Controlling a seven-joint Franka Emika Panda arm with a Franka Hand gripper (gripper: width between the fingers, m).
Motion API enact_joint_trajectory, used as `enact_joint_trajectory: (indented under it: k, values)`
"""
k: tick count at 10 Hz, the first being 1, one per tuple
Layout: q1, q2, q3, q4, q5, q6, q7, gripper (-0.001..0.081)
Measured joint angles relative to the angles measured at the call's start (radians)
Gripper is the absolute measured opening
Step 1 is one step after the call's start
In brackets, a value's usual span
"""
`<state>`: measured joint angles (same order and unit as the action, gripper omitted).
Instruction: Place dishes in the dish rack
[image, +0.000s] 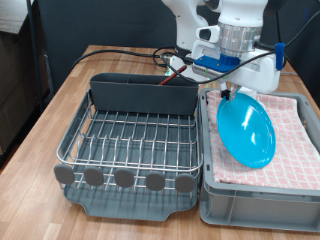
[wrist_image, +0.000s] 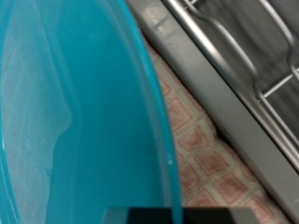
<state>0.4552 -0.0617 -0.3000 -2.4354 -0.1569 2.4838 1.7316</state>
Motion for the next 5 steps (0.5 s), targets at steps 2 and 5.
enact_joint_trajectory:
  k: [2, 5]
  values:
    - [0.000, -0.035, 0.000, 0.011, -0.050, -0.065, 0.013, 0.0019]
    - [0.000, -0.073, 0.007, 0.056, -0.117, -0.193, 0.016, 0.0019]
